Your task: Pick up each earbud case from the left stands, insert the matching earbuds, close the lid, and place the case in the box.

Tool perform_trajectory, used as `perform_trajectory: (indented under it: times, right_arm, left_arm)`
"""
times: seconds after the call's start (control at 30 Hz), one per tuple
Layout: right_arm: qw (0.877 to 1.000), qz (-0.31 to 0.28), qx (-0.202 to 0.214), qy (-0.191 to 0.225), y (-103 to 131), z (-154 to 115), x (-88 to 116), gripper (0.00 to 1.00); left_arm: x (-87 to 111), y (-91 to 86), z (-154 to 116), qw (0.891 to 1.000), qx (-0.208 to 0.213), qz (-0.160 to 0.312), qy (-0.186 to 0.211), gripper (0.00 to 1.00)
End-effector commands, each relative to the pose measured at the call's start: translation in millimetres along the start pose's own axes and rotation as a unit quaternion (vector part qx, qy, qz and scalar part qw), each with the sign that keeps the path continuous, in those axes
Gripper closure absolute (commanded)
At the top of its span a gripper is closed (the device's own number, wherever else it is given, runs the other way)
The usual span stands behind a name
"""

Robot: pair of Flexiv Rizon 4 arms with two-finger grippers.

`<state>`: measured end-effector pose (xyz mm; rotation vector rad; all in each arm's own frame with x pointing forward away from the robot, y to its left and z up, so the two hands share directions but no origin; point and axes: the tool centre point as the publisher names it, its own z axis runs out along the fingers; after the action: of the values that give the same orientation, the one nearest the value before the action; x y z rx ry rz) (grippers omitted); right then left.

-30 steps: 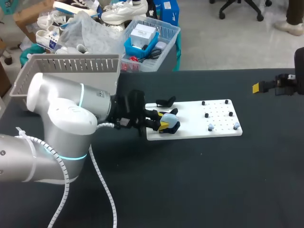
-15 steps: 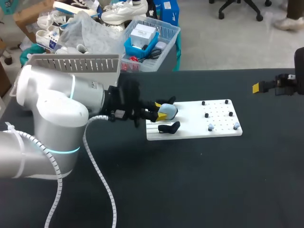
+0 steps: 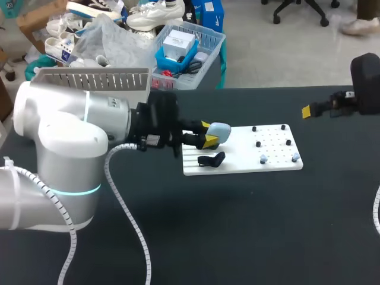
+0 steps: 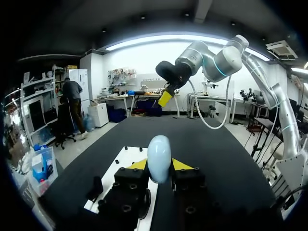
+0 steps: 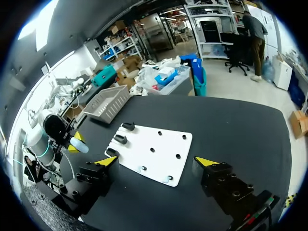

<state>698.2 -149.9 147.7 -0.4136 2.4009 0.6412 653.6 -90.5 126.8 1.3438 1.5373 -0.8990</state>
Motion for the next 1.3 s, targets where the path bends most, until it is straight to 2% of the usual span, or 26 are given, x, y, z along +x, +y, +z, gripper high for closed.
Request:
perform_trajectory:
  times: [0.03, 0.17, 0.37, 0.47, 0.63, 0.7, 0.83, 1.3]
  right_arm:
    - [0.997, -0.021, -0.067, 0.008, 0.9, 12.3, -3.2, 0.0]
    - [0.995, -0.055, -0.081, 0.019, 13.8, 13.4, 0.1, 0.0]
    - [0.987, -0.106, -0.114, 0.047, 35.0, 16.8, 7.4, 0.0]
    - [0.981, -0.128, -0.137, 0.041, 47.6, 15.8, 13.7, 0.0]
    - [0.977, -0.135, -0.157, 0.049, 63.6, 16.3, 28.2, 0.0]
    - [0.975, -0.136, -0.17, 0.041, 68.4, 17.3, 32.7, 0.0]
    - [0.973, -0.138, -0.179, 0.043, 77.5, 24.0, 38.6, 0.0]
    - [0.963, -0.162, -0.212, 0.041, 102.6, 37.6, 35.4, 0.0]
  left_arm:
    - [-6.1, -10.5, -1.0, 1.0, -0.027, -0.007, -0.005, 1.0]
    - [-16.1, -12.5, 6.3, 0.998, -0.042, -0.038, -0.01, 1.0]
    - [-31.5, -20.6, 25.0, 0.998, -0.049, -0.034, -0.012, 1.0]
    - [-36.5, -23.4, 31.7, 0.998, -0.055, -0.037, -0.015, 1.0]
    - [-36.4, -24.9, 40.8, 0.997, -0.065, -0.044, -0.006, 1.0]
    - [-37.1, -26.4, 43.5, 0.997, -0.065, -0.05, -0.004, 1.0]
    - [-37.4, -34.6, 45.7, 0.998, -0.056, -0.035, -0.001, 1.0]
    - [-30.3, -29.0, 56.5, 0.998, -0.06, -0.017, 0.017, 1.0]
